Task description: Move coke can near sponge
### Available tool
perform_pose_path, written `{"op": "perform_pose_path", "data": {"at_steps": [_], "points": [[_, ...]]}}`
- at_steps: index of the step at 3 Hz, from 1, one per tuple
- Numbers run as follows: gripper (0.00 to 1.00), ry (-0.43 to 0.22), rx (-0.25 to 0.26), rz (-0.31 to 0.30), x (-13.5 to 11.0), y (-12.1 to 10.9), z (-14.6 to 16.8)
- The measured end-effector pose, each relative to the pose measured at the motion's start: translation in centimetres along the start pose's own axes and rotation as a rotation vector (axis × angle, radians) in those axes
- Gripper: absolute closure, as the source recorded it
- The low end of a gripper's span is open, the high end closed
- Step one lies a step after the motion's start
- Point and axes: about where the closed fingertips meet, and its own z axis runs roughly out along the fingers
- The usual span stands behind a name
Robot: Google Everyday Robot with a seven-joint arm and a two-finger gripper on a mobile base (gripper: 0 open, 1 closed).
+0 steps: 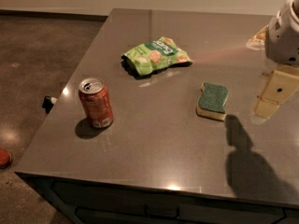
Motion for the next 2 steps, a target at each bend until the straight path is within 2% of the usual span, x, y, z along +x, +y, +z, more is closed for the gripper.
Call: {"op": "perform_pose_path", "data": {"at_steps": [1, 2], "points": [[0.0, 0.0, 0.0, 0.0, 0.0, 0.0, 0.0], [0.0, -0.066, -0.031, -0.013, -2.3, 0.6, 0.9]]}}
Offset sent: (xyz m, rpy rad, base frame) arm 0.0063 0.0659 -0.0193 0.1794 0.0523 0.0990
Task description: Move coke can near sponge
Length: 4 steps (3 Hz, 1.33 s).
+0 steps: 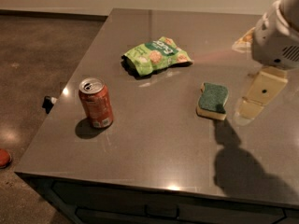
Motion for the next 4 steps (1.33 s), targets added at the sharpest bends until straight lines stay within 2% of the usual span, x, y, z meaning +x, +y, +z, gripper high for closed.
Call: {"op": "perform_pose_path", "data": {"at_steps": [2, 3, 4], "points": [[0.0, -0.194, -0.118, -0.022, -6.8, 2.1, 4.2], [0.0, -0.272, -0.16, -0.02, -10.8, 2.9, 6.4], [0.0, -0.419, -0.181, -0.014, -16.5, 3.3, 8.4]]}}
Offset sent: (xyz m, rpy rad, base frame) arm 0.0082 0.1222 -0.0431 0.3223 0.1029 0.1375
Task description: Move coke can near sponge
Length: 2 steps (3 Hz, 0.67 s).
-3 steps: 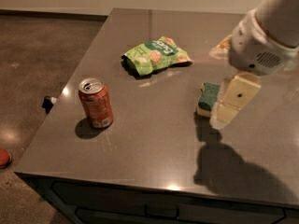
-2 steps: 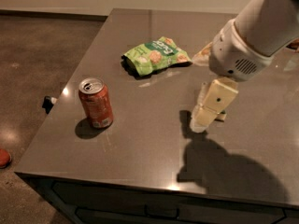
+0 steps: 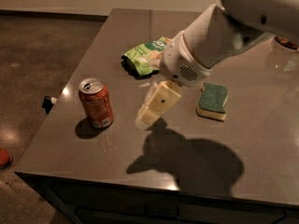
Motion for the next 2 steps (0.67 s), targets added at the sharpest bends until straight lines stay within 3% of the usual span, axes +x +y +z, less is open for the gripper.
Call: {"op": "perform_pose_path", "data": {"at_steps": [1, 2], "points": [[0.0, -0.087, -0.003, -0.005, -2.5, -0.3, 2.0], [0.0, -0.173, -0.046, -0.017, -4.6, 0.9, 5.9]]}}
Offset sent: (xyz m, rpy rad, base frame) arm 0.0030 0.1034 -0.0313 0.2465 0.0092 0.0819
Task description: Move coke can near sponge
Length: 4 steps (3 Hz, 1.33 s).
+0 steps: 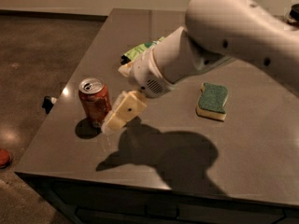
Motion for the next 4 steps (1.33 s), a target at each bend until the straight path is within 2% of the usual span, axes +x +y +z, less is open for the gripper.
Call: {"op": "perform_pose_path", "data": {"at_steps": [1, 3, 4], "points": [[0.0, -0.026, -0.025, -0.001, -0.2, 0.5, 2.2], [0.0, -0.11, -0.055, -0.011, -2.5, 0.7, 5.2], [0.26, -0.148, -0.067, -0.007, -3.7, 0.2, 6.0]]}}
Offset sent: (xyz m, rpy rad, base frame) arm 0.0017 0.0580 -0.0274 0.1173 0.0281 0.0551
